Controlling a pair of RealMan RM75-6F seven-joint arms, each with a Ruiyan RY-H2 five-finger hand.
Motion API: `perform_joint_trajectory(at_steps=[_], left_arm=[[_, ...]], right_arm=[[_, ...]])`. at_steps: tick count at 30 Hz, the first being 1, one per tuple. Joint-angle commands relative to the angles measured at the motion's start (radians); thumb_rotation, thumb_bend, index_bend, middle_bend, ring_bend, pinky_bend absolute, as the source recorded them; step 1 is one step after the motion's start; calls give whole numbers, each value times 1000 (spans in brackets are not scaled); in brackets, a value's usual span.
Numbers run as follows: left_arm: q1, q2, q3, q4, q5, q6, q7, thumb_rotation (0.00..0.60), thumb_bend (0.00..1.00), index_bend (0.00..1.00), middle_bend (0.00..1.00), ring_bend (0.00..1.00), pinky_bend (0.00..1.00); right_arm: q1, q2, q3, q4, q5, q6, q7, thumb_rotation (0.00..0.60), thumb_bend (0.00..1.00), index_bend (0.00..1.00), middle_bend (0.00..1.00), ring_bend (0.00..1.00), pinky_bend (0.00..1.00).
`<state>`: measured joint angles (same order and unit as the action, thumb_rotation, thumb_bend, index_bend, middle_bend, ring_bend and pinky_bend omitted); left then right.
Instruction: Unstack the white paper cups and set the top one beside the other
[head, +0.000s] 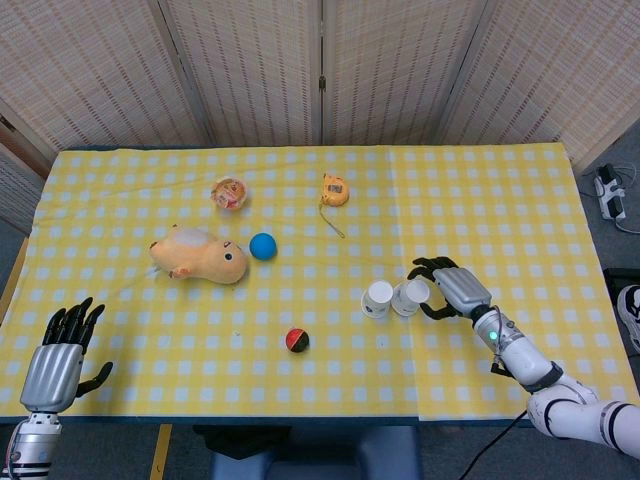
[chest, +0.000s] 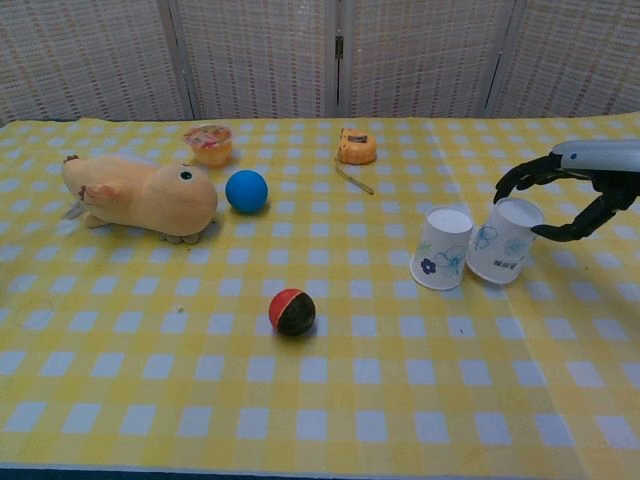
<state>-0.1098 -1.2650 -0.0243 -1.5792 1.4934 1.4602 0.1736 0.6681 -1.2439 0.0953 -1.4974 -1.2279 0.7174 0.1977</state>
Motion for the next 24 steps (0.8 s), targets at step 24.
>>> perform_joint_trajectory(at_steps=[24], left_arm=[[-2, -16, -11, 20, 26, 33, -13, 600, 335, 49, 44, 61, 0]], right_arm=[[-308, 109, -49, -136, -190, 570, -102, 600, 467, 133, 137, 114, 55]])
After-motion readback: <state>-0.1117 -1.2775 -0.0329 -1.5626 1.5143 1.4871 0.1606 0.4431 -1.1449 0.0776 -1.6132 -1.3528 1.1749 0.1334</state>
